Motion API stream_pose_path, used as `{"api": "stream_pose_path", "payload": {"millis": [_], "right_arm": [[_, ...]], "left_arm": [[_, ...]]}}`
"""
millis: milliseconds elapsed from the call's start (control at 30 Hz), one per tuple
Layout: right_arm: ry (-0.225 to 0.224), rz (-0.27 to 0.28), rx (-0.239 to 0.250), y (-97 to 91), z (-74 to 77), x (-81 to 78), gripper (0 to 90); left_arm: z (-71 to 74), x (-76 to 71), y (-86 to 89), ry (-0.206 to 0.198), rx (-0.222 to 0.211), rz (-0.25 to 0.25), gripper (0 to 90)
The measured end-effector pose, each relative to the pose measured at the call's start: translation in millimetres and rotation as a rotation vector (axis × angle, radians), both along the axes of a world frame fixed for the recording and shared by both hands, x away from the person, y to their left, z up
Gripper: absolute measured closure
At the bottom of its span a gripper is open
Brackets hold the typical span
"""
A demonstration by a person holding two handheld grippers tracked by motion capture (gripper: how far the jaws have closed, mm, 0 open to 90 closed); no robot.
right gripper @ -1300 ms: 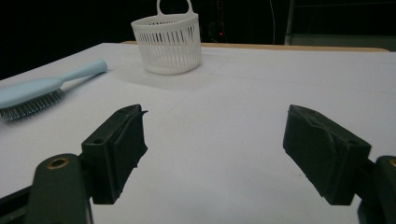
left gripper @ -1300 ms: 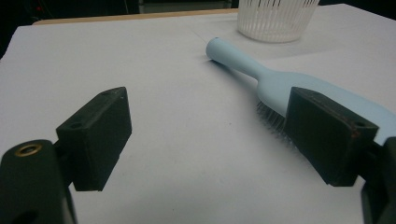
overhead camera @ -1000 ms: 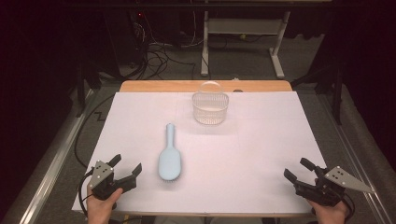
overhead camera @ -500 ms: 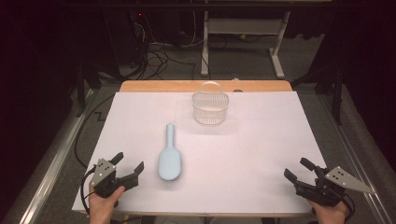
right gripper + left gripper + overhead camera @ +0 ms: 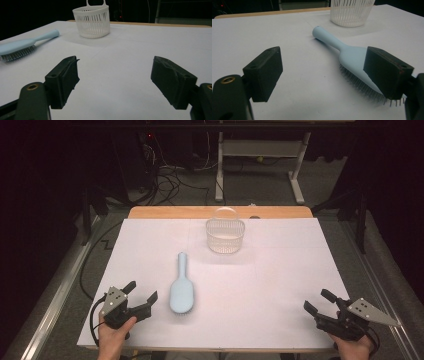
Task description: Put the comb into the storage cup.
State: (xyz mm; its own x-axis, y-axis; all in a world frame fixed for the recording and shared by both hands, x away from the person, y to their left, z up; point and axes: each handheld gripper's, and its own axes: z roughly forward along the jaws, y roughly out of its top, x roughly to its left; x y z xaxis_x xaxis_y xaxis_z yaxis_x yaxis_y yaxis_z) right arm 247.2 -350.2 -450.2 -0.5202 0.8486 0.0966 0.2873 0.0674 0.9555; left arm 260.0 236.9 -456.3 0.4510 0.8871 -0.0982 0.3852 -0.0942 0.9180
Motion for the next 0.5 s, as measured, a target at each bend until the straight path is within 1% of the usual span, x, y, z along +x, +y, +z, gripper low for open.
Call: {"api": "stream_pose_path", "payload": {"millis": [33, 100, 133, 167, 500], "right_arm": [[0.0, 0.0, 0.0, 0.0, 0.0, 0.0, 22.5], [0.002, 0.0, 0.002, 0.2, 0.0, -0.1, 22.4], [0.004, 0.0, 0.004, 0.4, 0.0, -0.3, 22.5], [0.004, 0.0, 0.004, 0.4, 0.0, -0.3, 22.5], [0.005, 0.008, 0.001, 0.5, -0.4, 0.1, 22.5]], "left_arm": [[0.0, 0.0, 0.0, 0.0, 0.0, 0.0, 16.5], [2.3, 2.7, -0.1, 0.005, -0.003, -0.02, 16.9], [3.6, 4.3, -0.8, 0.006, -0.007, -0.028, 18.4], [3.6, 4.3, -0.8, 0.006, -0.007, -0.028, 18.5], [9.0, 13.1, -17.0, -0.001, 0.01, -0.072, 18.2]]}}
